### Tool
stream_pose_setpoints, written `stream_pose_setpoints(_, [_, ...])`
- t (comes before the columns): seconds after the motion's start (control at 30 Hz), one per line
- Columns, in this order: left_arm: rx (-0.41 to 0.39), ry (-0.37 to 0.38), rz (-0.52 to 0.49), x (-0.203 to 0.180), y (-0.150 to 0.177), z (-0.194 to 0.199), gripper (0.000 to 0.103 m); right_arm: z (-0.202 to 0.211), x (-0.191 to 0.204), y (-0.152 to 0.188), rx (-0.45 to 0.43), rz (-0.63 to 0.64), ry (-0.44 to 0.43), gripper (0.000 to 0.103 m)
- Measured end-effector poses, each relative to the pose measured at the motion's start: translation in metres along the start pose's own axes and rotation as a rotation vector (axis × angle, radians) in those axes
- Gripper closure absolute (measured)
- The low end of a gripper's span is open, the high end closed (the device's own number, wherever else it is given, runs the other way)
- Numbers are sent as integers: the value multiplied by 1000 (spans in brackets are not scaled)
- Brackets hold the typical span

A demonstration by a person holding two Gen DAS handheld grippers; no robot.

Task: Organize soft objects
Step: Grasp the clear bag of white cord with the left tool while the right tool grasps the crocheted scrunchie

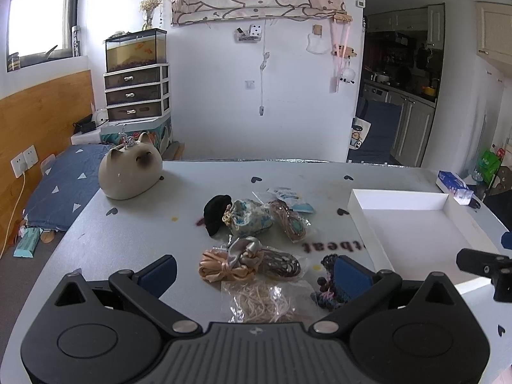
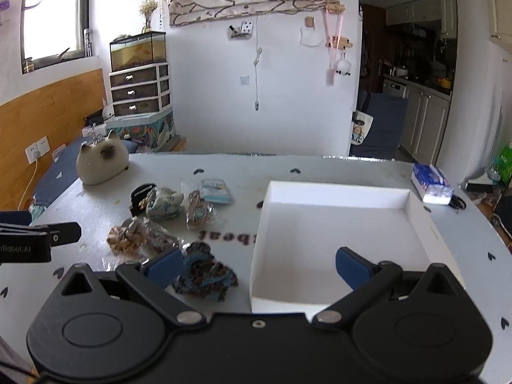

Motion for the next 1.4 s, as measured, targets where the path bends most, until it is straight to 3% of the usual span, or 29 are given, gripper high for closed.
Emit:
stream_pose_setpoints(0.33, [-2,-23,10,9,-38,-20,0,-19,9,-58,-93,14,-38,0])
stream_pose_setpoints(0.5, [54,-10,33,12,-47,-39,0,-39,25,-77,-85,66,-46,0])
stream_pose_setpoints(0.77, [194,24,93,10,-28,-72,0,-91,45,-75,120,41,-81,0])
stream_pose_setpoints(0.9, [258,24,107,13,-14,-87,0,-115,54,-60,231,12,-115,18])
stream_pose_setpoints(1.13, [358,25,131,17,8,-110,0,-144,68,-33,377,-9,-168,23])
stream_pose_setpoints(1.4, [444,44,129,11,29,-126,0,-168,73,-7,519,13,-148,30])
Point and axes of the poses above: each gripper's, at about its wrist camera, not at the fingertips, and z roughly against the way its jaws point, x to its left, y to its underside, the point moved 4 cm from there along -z, roughly the way its jaws point, and after that the axes turned 7 degrees about -z, right-handed, at the moved point
